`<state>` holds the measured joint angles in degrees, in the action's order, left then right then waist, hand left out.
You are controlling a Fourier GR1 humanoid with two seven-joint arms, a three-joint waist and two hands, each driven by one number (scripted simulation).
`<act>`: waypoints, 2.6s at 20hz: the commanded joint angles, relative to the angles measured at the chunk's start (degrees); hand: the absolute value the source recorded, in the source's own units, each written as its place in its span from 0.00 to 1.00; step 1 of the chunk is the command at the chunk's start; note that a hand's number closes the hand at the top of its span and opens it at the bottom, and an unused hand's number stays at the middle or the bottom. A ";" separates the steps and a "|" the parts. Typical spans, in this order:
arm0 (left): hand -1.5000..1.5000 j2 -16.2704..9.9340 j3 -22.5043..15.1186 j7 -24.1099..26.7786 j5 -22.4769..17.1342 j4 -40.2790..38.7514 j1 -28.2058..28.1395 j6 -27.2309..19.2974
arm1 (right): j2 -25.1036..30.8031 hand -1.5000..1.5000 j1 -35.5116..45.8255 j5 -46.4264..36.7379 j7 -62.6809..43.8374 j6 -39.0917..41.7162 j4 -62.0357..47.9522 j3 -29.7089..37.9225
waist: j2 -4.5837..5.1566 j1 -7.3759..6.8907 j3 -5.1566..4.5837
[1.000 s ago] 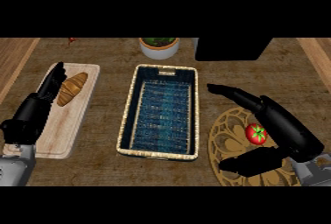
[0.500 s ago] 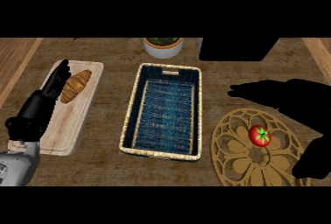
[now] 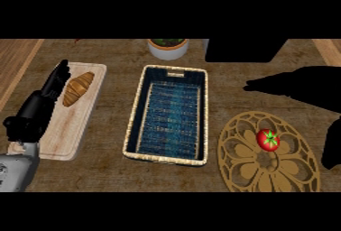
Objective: Pick the tomato from the placemat and place it in the basket
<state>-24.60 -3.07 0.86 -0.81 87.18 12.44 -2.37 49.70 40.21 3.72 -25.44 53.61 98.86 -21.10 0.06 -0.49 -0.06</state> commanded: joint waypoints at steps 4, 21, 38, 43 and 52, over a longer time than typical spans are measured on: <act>0.50 2.98 -1.32 -0.15 3.65 2.85 -2.56 -1.70 | -6.06 0.00 -1.86 -14.17 7.74 2.01 -7.16 -2.46 | 0.13 -0.39 0.10; 0.50 3.28 4.49 1.16 3.61 -2.12 0.39 4.12 | -12.45 0.00 -8.06 -40.44 23.49 -3.93 -17.74 -8.17 | 0.02 0.16 0.06; 0.50 7.02 5.92 0.52 6.83 3.91 -3.93 5.81 | -17.11 0.00 -17.03 -56.95 36.79 -16.14 -23.94 -4.46 | -0.05 0.23 0.06; 0.50 5.62 9.08 -0.33 6.08 1.11 -0.19 8.02 | -14.50 0.00 -18.69 -58.00 41.55 -15.92 -24.56 0.23 | -0.03 0.46 0.06; 0.50 7.92 9.06 2.04 7.32 1.81 -3.14 9.24 | -19.26 0.00 -18.59 -65.05 42.42 -16.29 -28.44 0.67 | -0.04 0.28 0.06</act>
<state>-16.77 4.82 0.52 7.19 89.80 10.62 5.28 31.93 21.90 -58.28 16.03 38.46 72.84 -20.67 0.00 -0.12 0.00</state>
